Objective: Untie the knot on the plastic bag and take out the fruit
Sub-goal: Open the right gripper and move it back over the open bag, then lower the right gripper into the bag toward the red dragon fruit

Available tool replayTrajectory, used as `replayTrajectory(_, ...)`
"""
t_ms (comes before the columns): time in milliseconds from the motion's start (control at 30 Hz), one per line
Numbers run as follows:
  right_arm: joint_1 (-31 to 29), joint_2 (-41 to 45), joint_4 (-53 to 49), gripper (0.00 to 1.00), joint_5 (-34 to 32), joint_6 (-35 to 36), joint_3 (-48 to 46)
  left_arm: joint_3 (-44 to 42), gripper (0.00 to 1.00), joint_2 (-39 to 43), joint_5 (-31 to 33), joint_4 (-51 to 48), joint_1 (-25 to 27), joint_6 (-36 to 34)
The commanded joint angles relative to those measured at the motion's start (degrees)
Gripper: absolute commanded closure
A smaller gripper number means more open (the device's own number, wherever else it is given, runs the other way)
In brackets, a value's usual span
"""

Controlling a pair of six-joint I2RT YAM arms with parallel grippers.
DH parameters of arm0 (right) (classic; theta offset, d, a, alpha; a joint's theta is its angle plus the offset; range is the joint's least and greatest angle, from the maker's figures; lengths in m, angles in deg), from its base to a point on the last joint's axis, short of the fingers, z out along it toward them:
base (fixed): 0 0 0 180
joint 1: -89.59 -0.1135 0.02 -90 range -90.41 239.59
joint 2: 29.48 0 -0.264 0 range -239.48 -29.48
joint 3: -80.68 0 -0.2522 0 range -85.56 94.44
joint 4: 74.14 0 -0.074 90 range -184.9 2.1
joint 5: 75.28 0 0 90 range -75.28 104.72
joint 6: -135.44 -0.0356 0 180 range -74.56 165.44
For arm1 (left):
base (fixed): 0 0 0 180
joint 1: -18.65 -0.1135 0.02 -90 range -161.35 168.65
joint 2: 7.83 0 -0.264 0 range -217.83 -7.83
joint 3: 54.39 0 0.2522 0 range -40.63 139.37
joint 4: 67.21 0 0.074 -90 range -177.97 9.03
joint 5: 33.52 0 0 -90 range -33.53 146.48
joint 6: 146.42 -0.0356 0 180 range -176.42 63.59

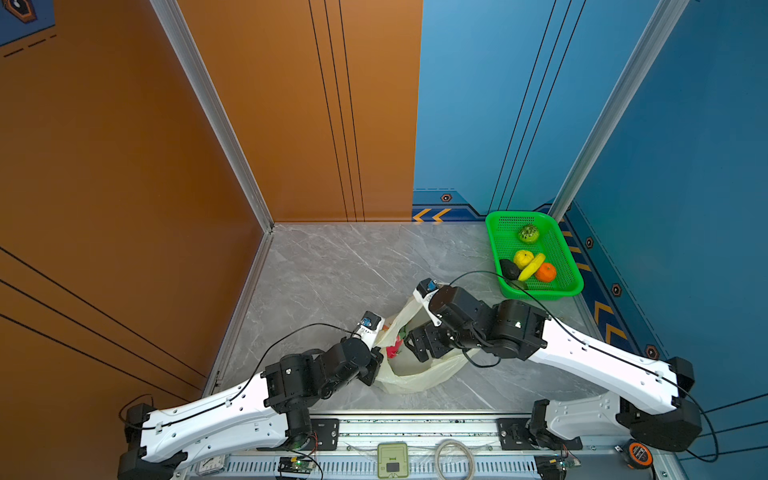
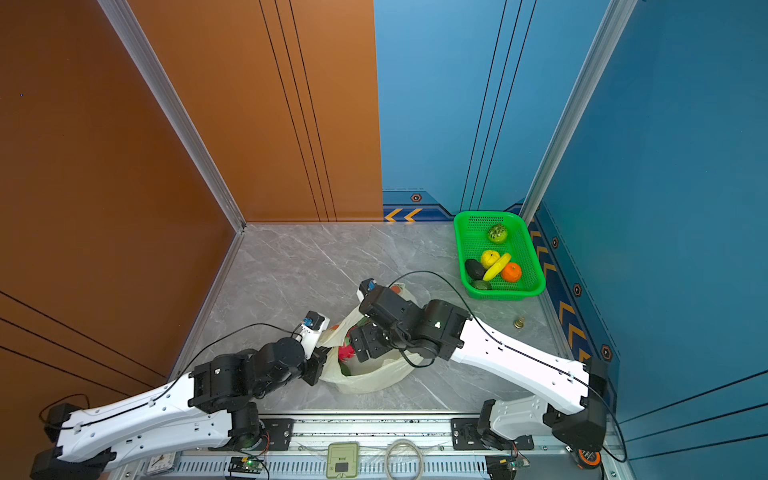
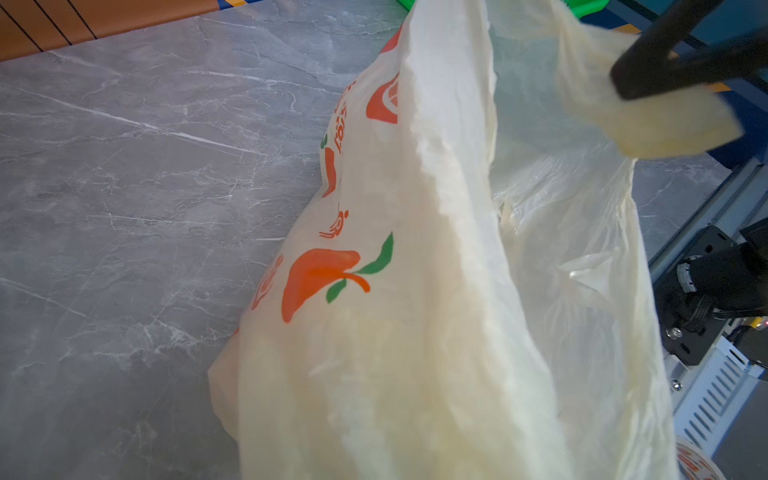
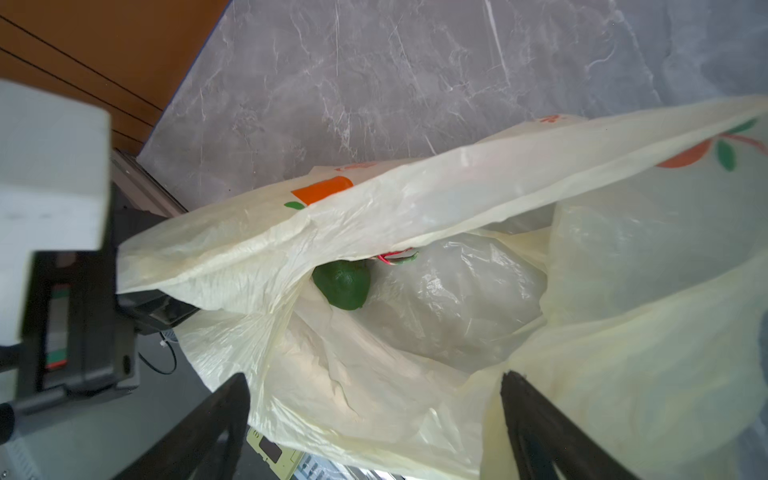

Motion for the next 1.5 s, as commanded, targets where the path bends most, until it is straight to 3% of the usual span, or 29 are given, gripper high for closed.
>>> replayTrajectory(0,-1.3,-1.1,4.5,0.05,0.1,-0.3,-1.4,2.0,1.00,-0.1,0.9,-0.8,0.2,-1.3)
replayTrajectory(533,-6.5,-2.0,-4.0,0.05,-3.7,-2.0,12.4,2.9,1.00,0.0,0.5,-2.4,0.2,-1.5)
replayTrajectory(667,-5.9,-2.0,-1.6,0.04,-4.1,0.9,6.7,2.9,1.00,0.3,0.5,-2.8,0.2,-1.7)
replayTrajectory(867,0.2,-0.7,6.6,0.04,-1.7,6.1,-7.3,2.6,1.00,1.2,0.8,-3.1,0.2,-2.0)
replayTrajectory(1067,3.1,-0.6,10.8,0.05,-0.3,6.9,-17.9,2.6,1.00,1.8,1.6,-3.8,0.2,-2.9)
replayTrajectory(1267,-3.1,-0.9,16.5,0.06,1.3,-0.9,-25.4,4.0,1.00,1.7,2.9,-5.3,-0.2,-4.1)
replayTrajectory(1467,-11.0,-4.4,24.5,0.06,1.0,-8.6,-27.0,5.1,1.00,1.4,3.4,-7.2,-0.9,-4.2)
